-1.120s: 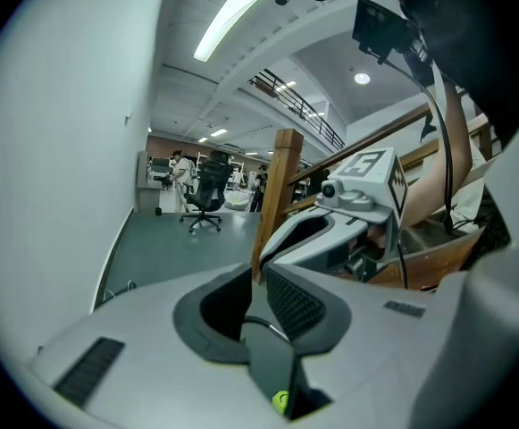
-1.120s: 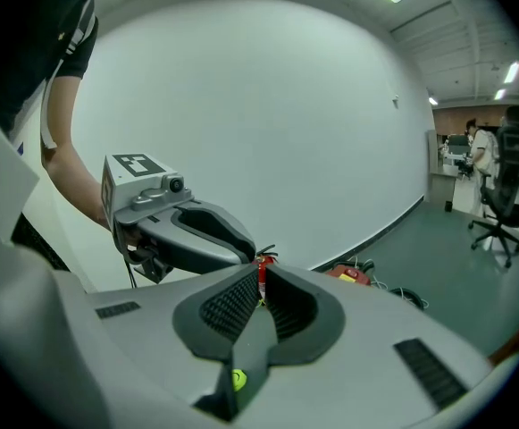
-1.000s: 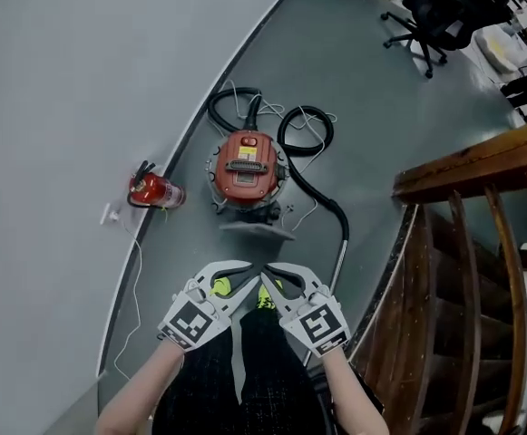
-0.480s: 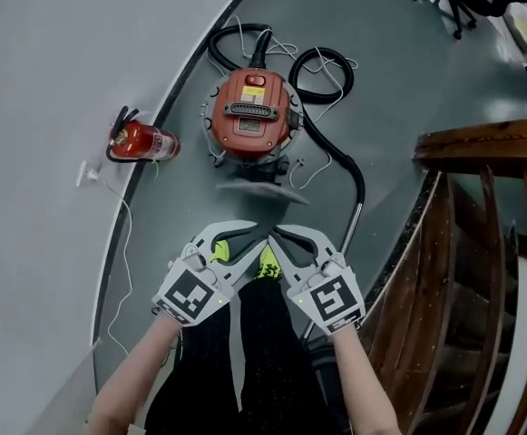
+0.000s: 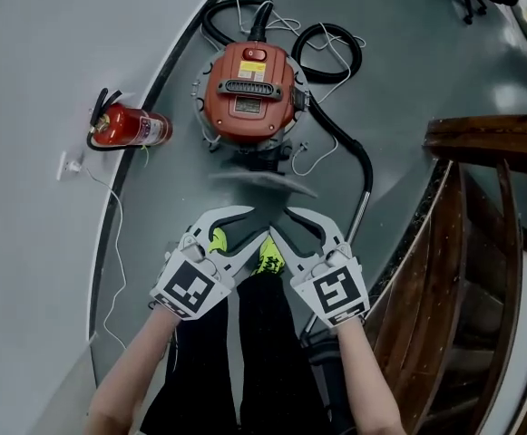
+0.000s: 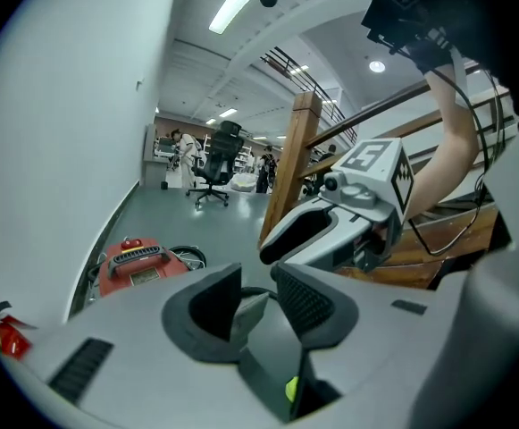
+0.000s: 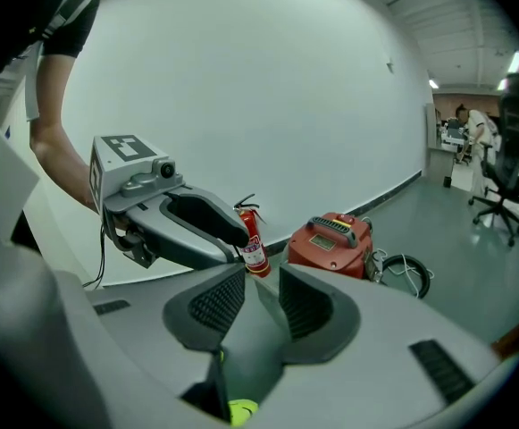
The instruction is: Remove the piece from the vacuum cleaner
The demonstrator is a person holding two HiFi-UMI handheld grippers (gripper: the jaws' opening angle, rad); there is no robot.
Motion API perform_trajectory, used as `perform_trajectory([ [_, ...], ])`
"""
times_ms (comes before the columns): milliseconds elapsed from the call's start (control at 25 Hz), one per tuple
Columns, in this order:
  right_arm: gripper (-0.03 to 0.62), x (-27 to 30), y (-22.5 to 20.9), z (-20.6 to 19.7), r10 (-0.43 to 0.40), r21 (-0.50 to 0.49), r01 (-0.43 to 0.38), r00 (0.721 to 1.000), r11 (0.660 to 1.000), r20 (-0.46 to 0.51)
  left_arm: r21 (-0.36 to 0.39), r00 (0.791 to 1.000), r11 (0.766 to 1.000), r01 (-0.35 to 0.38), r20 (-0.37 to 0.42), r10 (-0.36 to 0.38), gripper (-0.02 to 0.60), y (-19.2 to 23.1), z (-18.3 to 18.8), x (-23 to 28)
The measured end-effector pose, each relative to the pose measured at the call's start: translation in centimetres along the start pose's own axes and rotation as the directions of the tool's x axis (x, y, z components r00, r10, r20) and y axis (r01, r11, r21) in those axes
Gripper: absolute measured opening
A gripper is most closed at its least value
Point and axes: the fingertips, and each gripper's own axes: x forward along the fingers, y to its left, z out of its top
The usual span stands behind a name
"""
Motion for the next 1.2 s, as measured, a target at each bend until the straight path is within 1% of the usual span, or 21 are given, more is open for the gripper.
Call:
perform_trajectory([
  [200,0.14,1.7,-0.9,-2.3,0.003,-0.015,-0.004,0.999,1.0,-0.049,-0.014,0.999,1.0,0.009,-0.041,-0.009,0.151,1.1,-2.5,1.4],
  [320,0.156,2.8,-1.7,-3.4,0.003,-0.026,-0.005,0.997,1.0,-0.077,-0.006,0.998,1.0,0.015,-0.068,-0.015,0.177,1.9,-3.7,2.4],
  [480,0.18,3.9,-2.9,-4.6,-0.011,-0.048,0.005,0.994,0.999,-0.11,0.011,0.995,1.0,0.022,-0.102,-0.021,0.197,2.8,-5.2,3.7],
  [560,0.191,4.5,-3.5,-5.2,-0.018,-0.058,0.011,0.992,0.998,-0.125,0.028,0.993,0.999,0.017,-0.116,-0.014,0.211,3.4,-5.9,4.4],
  [640,0.205,5.1,-4.0,-5.9,-0.022,-0.069,0.012,0.989,0.998,-0.147,0.07,0.991,0.998,0.011,-0.133,-0.001,0.237,3.9,-6.4,5.0],
  [720,0.21,5.6,-4.5,-6.6,-0.025,-0.08,0.011,0.986,0.997,-0.167,0.102,0.989,0.995,0.012,-0.149,0.003,0.244,4.2,-7.0,5.7],
  [920,0.23,6.8,-5.3,-8.0,-0.027,-0.1,0.006,0.977,0.995,-0.21,0.124,0.984,0.992,0.014,-0.178,0.008,0.257,4.9,-8.5,6.7],
  [1000,0.236,7.3,-5.6,-8.5,-0.032,-0.128,0.002,0.972,0.992,-0.234,0.129,0.981,0.992,0.01,-0.191,0.015,0.278,5.2,-9.2,7.2],
  [1120,0.238,8.0,-5.9,-9.3,-0.034,-0.164,-0.012,0.961,0.986,-0.273,0.13,0.977,0.991,0.014,-0.214,0.014,0.291,5.6,-10.2,7.9],
  [1200,0.238,8.4,-6.0,-9.7,-0.034,-0.187,-0.023,0.954,0.982,-0.296,0.148,0.972,0.989,0.018,-0.233,0.017,0.296,5.8,-10.7,8.2],
])
